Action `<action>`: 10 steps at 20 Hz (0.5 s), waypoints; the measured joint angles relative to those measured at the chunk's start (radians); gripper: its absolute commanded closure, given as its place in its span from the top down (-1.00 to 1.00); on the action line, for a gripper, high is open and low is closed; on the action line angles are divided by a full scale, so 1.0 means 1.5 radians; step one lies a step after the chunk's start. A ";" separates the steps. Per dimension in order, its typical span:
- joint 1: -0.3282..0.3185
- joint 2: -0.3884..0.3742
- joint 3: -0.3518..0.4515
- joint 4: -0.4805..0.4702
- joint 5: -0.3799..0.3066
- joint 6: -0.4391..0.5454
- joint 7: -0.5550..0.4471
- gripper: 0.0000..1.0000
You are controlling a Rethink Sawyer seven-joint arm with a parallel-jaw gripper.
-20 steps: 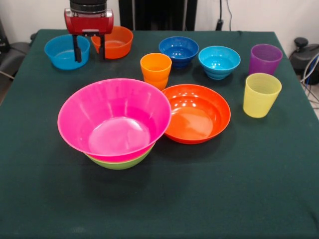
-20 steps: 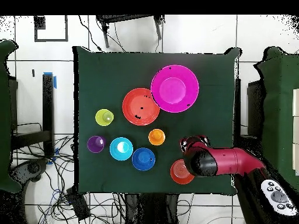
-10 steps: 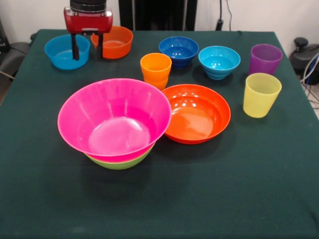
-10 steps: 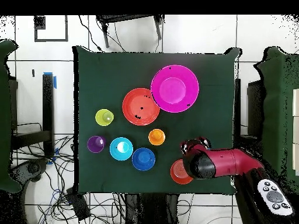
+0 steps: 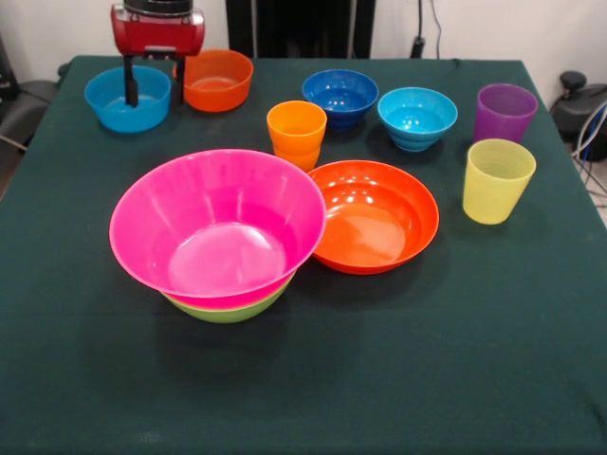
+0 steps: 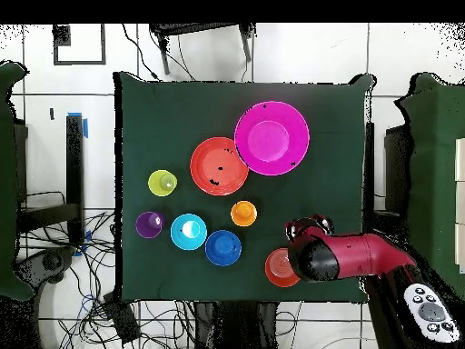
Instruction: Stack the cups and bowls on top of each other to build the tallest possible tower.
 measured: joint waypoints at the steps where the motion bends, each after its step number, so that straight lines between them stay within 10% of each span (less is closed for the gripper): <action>1: -0.002 -0.001 0.001 0.000 0.000 -0.001 0.000 1.00; 10: -0.075 0.002 0.022 0.000 0.000 -0.053 0.000 1.00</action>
